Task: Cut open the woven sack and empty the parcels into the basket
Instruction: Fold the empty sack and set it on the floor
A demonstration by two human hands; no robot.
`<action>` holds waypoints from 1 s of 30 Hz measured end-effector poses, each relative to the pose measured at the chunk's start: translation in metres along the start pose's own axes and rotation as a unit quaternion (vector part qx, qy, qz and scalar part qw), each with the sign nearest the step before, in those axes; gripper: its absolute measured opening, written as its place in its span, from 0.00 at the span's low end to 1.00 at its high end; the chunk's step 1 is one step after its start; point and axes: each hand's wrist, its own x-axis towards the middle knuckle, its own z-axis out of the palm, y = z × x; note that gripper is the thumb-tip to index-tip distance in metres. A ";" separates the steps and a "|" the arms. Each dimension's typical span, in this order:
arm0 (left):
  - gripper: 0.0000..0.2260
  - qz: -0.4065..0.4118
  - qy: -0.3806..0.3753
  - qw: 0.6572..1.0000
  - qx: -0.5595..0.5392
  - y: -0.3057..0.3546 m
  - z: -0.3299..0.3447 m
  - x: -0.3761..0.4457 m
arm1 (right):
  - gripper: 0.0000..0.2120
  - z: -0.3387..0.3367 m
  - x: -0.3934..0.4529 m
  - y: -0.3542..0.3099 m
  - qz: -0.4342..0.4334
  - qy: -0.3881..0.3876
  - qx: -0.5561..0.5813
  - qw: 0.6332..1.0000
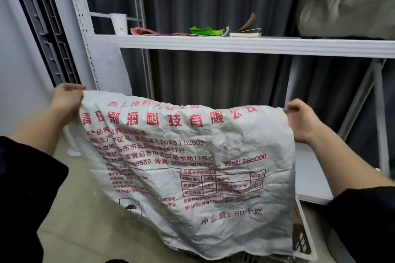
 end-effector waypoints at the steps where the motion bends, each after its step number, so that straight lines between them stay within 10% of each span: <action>1: 0.15 0.000 0.000 1.000 -0.013 0.002 0.002 0.001 | 0.19 0.004 0.000 -0.003 0.034 0.011 -0.032 0.999; 5: 0.11 -0.008 -0.018 0.997 -0.069 0.004 0.004 0.003 | 0.12 0.018 0.007 -0.006 -0.001 0.063 -0.165 0.984; 10: 0.13 -0.017 0.082 0.990 -0.117 -0.008 -0.007 0.011 | 0.13 0.009 0.019 -0.004 -0.252 0.293 -0.015 0.922; 18: 0.16 -0.045 0.107 0.989 -0.095 -0.008 -0.007 0.004 | 0.12 0.012 0.031 0.002 -0.265 0.430 -0.034 0.862; 24: 0.16 -0.001 -0.003 0.996 -0.086 0.015 0.002 0.004 | 0.16 0.011 0.013 -0.016 -0.099 0.059 -0.100 0.988; 30: 0.21 0.030 -0.070 0.996 0.047 0.017 -0.005 0.011 | 0.22 0.008 0.013 -0.019 -0.094 -0.028 -0.478 0.873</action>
